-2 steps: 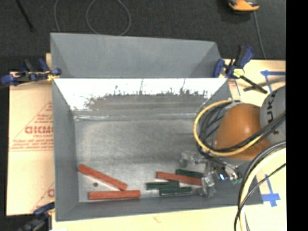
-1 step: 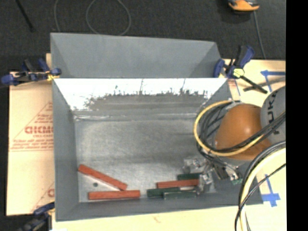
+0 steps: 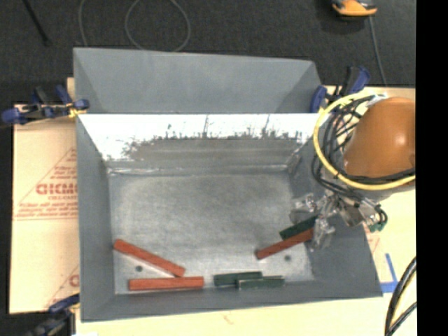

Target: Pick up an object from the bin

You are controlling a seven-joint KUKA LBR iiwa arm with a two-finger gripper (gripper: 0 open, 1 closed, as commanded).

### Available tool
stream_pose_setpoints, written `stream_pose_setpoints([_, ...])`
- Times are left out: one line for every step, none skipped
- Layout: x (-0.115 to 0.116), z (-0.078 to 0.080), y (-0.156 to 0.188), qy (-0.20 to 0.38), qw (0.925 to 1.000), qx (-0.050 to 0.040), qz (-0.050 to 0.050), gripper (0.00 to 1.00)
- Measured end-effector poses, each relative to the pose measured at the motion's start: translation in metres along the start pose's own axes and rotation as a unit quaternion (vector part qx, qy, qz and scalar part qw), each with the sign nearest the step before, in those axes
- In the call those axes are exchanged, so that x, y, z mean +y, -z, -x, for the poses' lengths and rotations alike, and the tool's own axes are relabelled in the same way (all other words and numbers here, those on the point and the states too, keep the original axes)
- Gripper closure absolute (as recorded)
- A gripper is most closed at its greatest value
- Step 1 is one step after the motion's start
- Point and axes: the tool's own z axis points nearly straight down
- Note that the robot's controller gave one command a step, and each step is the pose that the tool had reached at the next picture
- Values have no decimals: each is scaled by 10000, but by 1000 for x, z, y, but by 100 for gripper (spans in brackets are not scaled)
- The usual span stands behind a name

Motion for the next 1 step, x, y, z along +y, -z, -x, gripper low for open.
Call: stream_pose_setpoints([-48,24,67,1468,9892,7,0,100])
